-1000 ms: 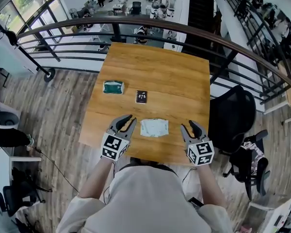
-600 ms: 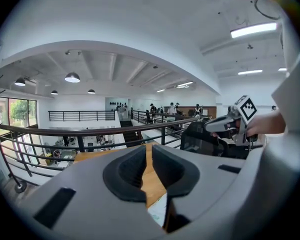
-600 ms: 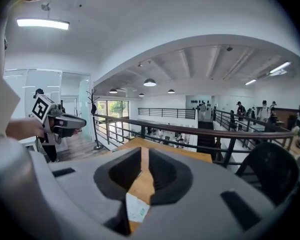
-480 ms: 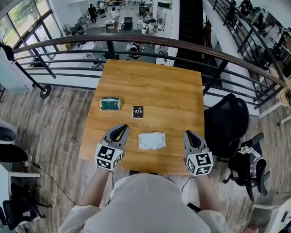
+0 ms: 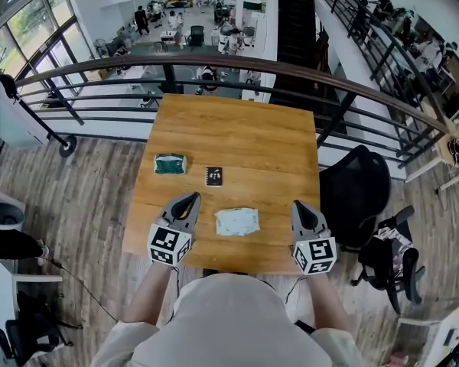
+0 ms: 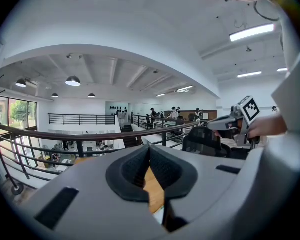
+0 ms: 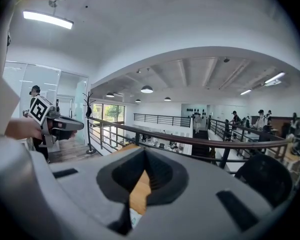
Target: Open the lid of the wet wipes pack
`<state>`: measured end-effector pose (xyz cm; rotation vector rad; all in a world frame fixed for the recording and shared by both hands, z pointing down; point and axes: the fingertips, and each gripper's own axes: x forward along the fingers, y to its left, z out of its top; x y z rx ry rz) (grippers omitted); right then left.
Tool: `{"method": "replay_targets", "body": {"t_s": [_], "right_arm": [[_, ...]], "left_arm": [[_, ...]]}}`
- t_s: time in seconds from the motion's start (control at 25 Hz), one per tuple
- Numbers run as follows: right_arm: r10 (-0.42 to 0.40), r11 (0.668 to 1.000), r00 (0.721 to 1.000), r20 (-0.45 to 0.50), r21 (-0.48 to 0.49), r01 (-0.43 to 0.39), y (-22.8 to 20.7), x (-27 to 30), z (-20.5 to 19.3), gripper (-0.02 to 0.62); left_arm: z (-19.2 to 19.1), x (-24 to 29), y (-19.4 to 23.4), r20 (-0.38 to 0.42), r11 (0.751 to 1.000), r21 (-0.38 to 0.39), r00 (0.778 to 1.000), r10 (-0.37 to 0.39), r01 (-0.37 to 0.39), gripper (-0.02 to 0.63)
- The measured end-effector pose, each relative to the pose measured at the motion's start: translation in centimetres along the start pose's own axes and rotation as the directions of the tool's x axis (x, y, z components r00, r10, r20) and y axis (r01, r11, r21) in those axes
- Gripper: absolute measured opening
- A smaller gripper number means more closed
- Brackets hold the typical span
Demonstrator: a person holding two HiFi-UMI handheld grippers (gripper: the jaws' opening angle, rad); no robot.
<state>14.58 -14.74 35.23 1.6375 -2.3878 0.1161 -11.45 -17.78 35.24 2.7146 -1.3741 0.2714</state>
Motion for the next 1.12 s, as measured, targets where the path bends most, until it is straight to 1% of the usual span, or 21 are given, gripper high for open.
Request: {"method": "replay_targets", "body": {"t_s": [0.16,1.12], "right_arm": [[-0.009,1.0,1.0,0.013,-0.022,0.009,-0.05,0.15,0.49,0.0],[-0.014,1.0,1.0,0.016,0.001,0.014,-0.44,-0.5,0.06,0.0]], "left_arm": [[0.14,0.08,0.3,0.003,1.0,-0.002,1.0,0.003,-0.003,-0.008],[0.11,-0.01,-0.68,0.016,1.0,-0.012,1.0,-0.001,0.001,-0.008]]}}
